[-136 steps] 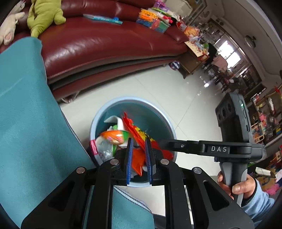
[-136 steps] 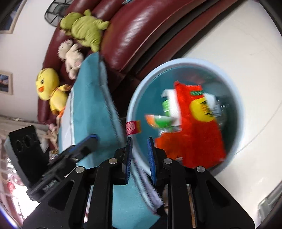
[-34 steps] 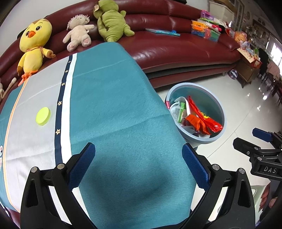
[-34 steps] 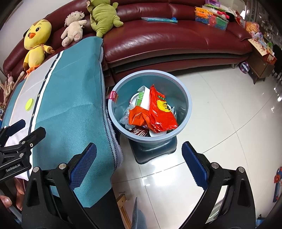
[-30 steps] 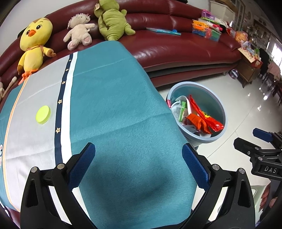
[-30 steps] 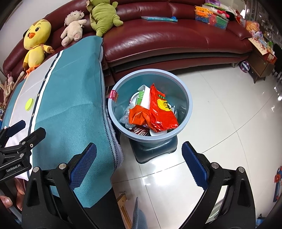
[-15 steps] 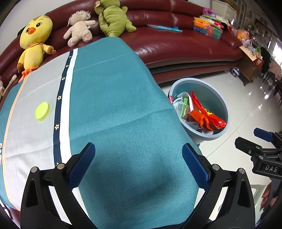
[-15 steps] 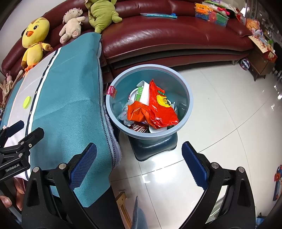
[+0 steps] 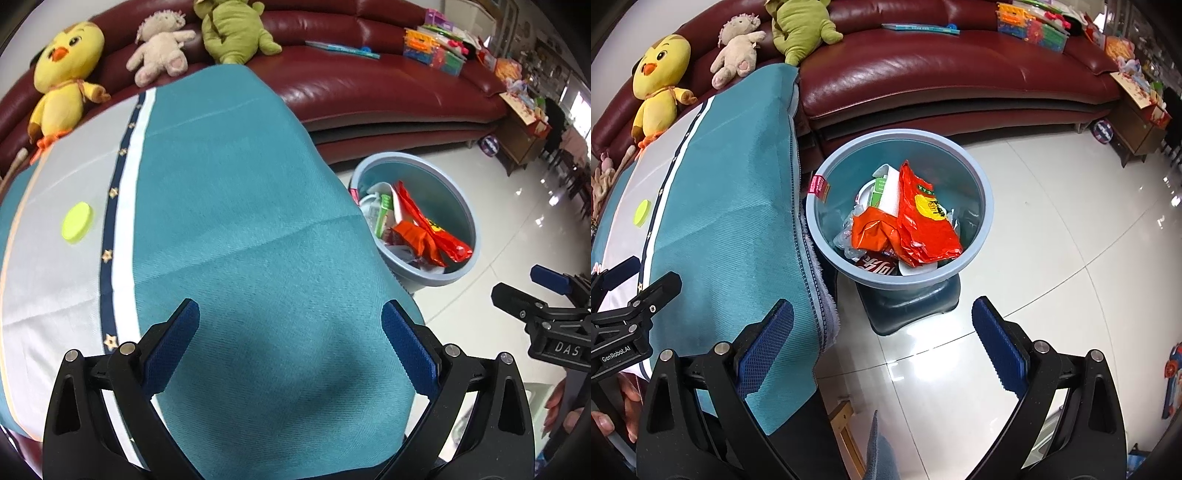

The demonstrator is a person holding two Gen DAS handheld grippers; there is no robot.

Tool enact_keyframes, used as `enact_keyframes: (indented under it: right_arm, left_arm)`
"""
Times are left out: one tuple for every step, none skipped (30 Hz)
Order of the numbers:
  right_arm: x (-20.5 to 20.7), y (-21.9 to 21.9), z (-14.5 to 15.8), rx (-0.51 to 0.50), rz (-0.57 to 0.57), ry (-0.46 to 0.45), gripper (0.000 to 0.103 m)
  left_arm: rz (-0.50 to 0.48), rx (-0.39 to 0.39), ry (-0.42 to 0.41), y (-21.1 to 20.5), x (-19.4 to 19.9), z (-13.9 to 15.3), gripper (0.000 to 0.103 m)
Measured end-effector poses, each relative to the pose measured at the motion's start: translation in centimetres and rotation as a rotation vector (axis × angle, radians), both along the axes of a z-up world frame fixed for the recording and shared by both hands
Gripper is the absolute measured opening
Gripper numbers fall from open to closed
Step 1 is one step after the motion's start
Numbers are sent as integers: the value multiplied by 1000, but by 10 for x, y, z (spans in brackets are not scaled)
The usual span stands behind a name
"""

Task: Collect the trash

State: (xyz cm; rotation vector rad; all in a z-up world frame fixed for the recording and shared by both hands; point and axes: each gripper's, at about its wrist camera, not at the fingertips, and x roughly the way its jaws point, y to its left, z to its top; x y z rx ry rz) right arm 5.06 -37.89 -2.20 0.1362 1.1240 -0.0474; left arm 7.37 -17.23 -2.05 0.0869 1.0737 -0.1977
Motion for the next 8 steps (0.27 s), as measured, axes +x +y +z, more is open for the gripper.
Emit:
enact_keyframes:
  right_arm:
    - [-1, 0, 0, -4, 0, -1, 96]
    - [-1, 0, 0, -7, 0, -2, 96]
    - [-1, 0, 0, -9, 0, -2, 96]
    - [-1, 0, 0, -11, -2, -2, 96]
    - [-1, -1, 1, -11, -3, -2, 96]
    - [-1, -1, 1, -12, -3, -2, 96]
    - [-1, -1, 1, -12, -4, 0, 96]
    - [-1, -1, 1, -12, -4, 1, 96]
  left_arm:
    - [4, -6, 10, 1, 1, -1, 99]
    - [6, -9, 18, 2, 2, -3, 99]
    - [11, -7, 21, 3, 2, -4, 99]
    - [17, 1, 16, 4, 1, -4, 99]
    - [20, 7, 12, 4, 1, -4, 99]
    - [21, 12, 8, 4, 0, -3, 99]
    - [22, 15, 4, 5, 0, -2, 99]
    - [22, 15, 3, 5, -1, -2, 99]
